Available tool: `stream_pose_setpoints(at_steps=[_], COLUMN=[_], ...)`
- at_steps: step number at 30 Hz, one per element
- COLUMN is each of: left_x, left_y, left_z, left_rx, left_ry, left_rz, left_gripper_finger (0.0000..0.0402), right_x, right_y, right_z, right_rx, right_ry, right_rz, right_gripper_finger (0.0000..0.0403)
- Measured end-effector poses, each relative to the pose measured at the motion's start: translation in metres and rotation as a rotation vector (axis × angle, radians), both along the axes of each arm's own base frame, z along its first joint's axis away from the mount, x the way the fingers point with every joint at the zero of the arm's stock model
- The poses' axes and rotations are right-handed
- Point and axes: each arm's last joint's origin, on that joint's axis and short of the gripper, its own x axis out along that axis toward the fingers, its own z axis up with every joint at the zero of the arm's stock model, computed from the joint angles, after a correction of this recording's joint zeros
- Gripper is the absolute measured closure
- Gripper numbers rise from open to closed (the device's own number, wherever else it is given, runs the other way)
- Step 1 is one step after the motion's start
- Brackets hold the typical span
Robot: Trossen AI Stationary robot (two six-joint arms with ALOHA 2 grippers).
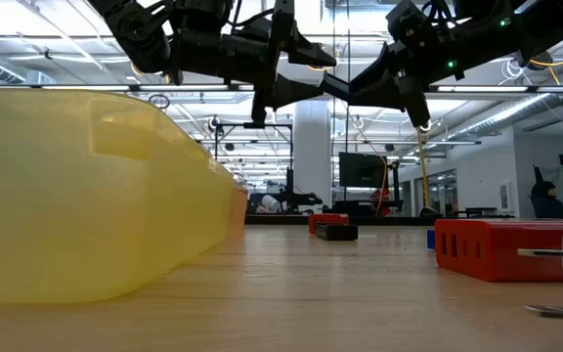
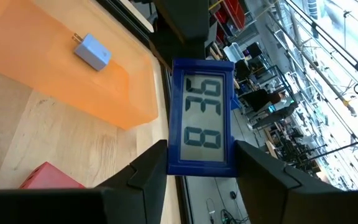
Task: Sort adapters and digital timers
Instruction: Put the dark blue digital timer into the yellow bin
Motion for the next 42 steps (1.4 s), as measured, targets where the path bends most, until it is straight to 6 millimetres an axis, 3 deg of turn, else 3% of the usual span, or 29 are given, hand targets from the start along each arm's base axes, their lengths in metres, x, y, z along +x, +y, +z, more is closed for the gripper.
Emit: stream_pose_setpoints(at_steps=[18,24,28,37,42], left_x=[-0.0012,-0.001,-0.001,-0.0011,-0.0011], left_y=[0.0084,0.0074,0.007,0.007,0.007], left_z=[0.0,0.0,-0.0003,-0.0007,-0.0007], left_rx=[-0.023,-0.021,-0.019,-0.02,-0.019], left_ry=[-0.005,-0.004,-0.001,0.004,0.004], left_rz=[0.024,0.021,0.02,0.02,0.02], left_gripper_finger=[0.0265,0.0278,0.0257,0.0157,0.0132], right_x=[0.0,0.0,0.0,0.0001,0.0001], right_y=[0.0,0.0,0.0,0.0002,0.0002], right_z=[0.0,0.0,0.0,0.0,0.0], right_rx=[0.001,0.001,0.001,0.001,0.002], right_ry=[0.0,0.0,0.0,0.0,0.0], right_rz=[0.0,0.001,0.001,0.004,0.004], right_gripper_finger=[0.0245,0.0249,0.0244,0.0245,0.0247])
